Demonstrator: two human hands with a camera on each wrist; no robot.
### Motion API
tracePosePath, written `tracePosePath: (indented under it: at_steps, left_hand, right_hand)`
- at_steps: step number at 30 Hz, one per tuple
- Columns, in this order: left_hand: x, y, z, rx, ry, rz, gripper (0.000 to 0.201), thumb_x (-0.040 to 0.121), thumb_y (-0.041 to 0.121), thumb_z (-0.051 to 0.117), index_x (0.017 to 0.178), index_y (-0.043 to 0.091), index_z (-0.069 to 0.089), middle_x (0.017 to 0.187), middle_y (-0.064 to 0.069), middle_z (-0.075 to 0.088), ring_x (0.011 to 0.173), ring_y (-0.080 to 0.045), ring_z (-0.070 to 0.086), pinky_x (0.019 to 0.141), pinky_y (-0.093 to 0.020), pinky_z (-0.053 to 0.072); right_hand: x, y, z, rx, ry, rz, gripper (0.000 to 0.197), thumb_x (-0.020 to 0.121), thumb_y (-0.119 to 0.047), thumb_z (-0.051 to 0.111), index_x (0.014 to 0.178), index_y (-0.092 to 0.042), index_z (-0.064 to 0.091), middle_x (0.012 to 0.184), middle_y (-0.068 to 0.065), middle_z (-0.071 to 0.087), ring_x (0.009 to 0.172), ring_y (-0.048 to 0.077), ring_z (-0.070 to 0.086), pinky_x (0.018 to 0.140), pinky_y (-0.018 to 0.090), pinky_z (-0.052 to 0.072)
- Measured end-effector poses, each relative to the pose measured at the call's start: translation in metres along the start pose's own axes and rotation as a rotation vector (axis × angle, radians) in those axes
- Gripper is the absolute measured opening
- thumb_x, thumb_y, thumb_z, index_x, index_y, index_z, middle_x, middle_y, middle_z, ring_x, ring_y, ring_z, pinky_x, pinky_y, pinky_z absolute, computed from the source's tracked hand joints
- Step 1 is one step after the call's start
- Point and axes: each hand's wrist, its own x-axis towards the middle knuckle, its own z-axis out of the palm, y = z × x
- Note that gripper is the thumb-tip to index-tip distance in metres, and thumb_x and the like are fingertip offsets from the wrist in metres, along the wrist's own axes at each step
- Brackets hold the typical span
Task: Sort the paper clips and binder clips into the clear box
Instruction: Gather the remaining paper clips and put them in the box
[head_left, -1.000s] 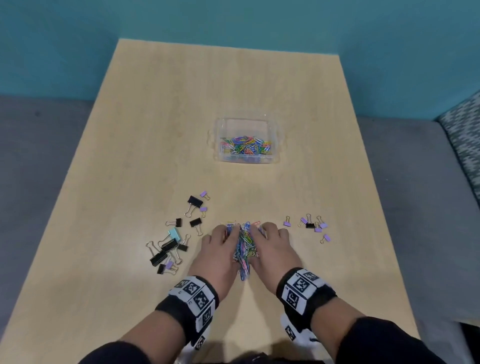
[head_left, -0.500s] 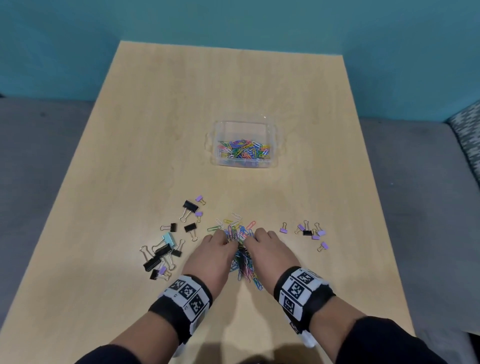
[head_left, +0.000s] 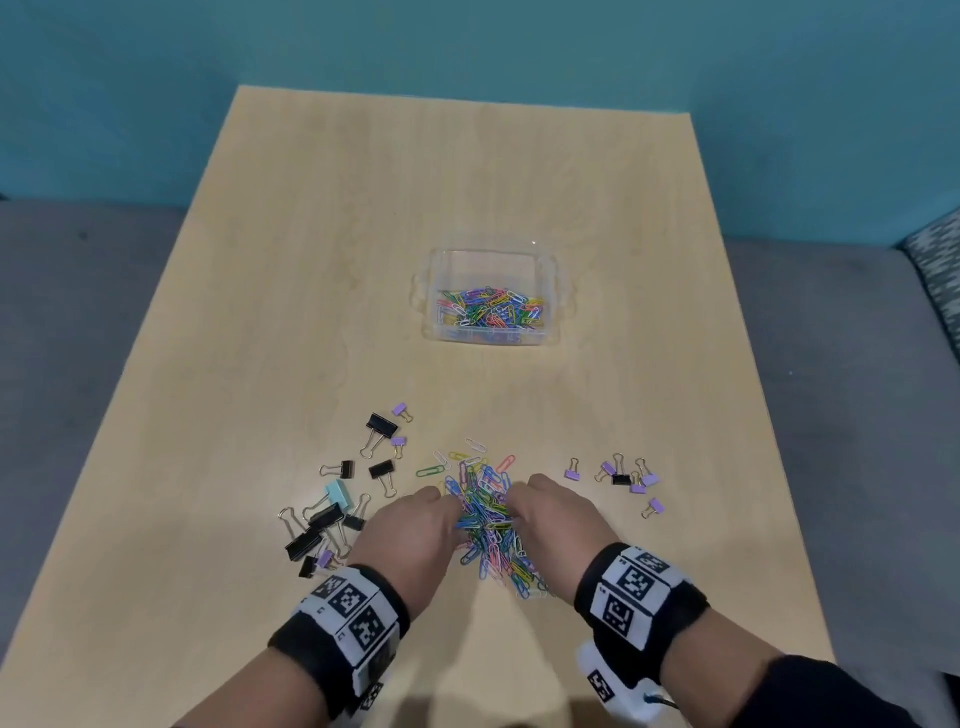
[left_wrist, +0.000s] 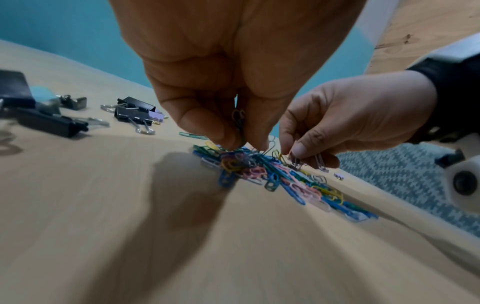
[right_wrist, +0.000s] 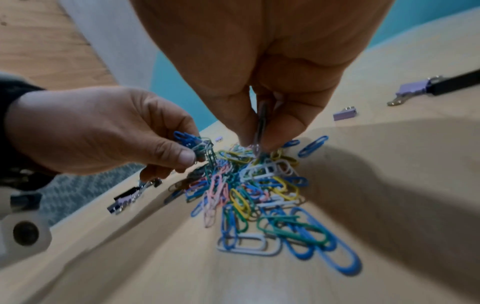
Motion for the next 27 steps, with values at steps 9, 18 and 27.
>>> tracePosePath:
  at_steps: [9, 18, 27]
  left_hand:
    - [0.014, -0.009, -0.052, -0.339, 0.025, -0.080, 0.019, 0.085, 0.039, 0.063, 0.077, 0.021, 0.062, 0.067, 0.004, 0.058, 0.065, -0.011, 0.053, 0.058, -0.026, 0.040]
    - [0.134, -0.007, -0.139, -0.329, 0.292, -0.119, 0.019, 0.083, 0.035, 0.066, 0.085, 0.016, 0.066, 0.069, -0.005, 0.062, 0.069, -0.027, 0.058, 0.060, -0.031, 0.044]
    - [0.144, -0.006, -0.140, -0.198, 0.331, -0.061, 0.049, 0.081, 0.034, 0.068, 0.127, 0.022, 0.056, 0.113, -0.008, 0.060, 0.096, -0.027, 0.061, 0.085, -0.036, 0.047]
  right_hand:
    - [0.017, 0.003, -0.035, 0.778, 0.020, 0.243, 0.010, 0.080, -0.001, 0.060, 0.077, -0.010, 0.063, 0.065, -0.001, 0.060, 0.044, 0.008, 0.051, 0.044, 0.021, 0.045]
    - [0.135, 0.015, -0.135, 0.949, 0.375, 0.267, 0.026, 0.079, 0.008, 0.060, 0.063, -0.012, 0.059, 0.059, 0.008, 0.061, 0.046, 0.020, 0.055, 0.049, 0.031, 0.053]
    - [0.136, 0.022, -0.147, 0.608, 0.344, 0.206, 0.037, 0.084, -0.024, 0.063, 0.119, -0.013, 0.059, 0.097, 0.004, 0.061, 0.093, 0.027, 0.063, 0.083, 0.050, 0.054]
